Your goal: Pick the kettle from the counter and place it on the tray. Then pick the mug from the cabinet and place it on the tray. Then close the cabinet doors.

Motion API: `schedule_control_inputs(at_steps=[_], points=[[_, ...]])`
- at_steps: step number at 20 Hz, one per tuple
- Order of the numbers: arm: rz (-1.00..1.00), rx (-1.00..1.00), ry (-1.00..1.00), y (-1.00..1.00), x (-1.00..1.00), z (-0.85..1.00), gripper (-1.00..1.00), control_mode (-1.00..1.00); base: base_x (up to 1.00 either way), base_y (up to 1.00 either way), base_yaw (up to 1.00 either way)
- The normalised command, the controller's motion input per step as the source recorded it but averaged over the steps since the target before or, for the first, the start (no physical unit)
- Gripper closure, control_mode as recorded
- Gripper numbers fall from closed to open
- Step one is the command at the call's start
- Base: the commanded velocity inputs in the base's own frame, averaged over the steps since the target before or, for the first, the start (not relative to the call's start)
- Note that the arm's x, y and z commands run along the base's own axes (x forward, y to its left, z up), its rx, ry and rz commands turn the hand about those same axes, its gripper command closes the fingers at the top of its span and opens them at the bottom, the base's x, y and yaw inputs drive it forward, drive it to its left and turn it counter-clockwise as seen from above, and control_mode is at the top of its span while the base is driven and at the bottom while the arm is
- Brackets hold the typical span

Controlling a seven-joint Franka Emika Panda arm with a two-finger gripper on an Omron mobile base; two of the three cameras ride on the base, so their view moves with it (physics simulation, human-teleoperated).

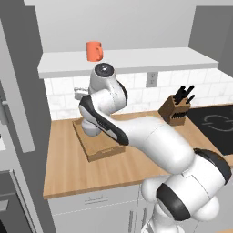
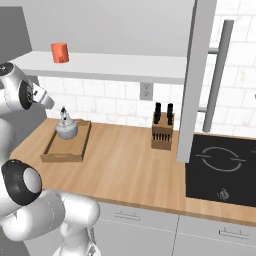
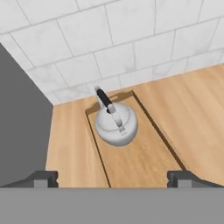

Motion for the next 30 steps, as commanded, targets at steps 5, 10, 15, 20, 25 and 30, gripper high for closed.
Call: schedule_control_inputs(at_steps=[5, 10, 15, 20, 25, 30], points=[[0.01, -0.06, 0.00, 0.00, 0.00, -0.02, -1.00, -1.00, 0.00, 0.00, 0.00], [0.03, 0.00, -0.01, 0.00, -0.23, 0.00, -1.00, -1.00, 0.00, 0.00, 0.00], [0.26, 0.00, -0.13, -0.14, -0.45, 0.16, -1.00, -1.00, 0.00, 0.00, 0.00], [0.50, 0.00, -0.17, -0.56, -0.16, 0.31, -1.00, -1.00, 0.00, 0.00, 0.00], [0.28, -0.01, -0.07, -0.40, -0.20, 0.40, -1.00, -1.00, 0.00, 0.00, 0.00], [0.00, 0.00, 0.00, 0.00, -0.01, 0.38, -1.00, -1.00, 0.00, 0.00, 0.00]])
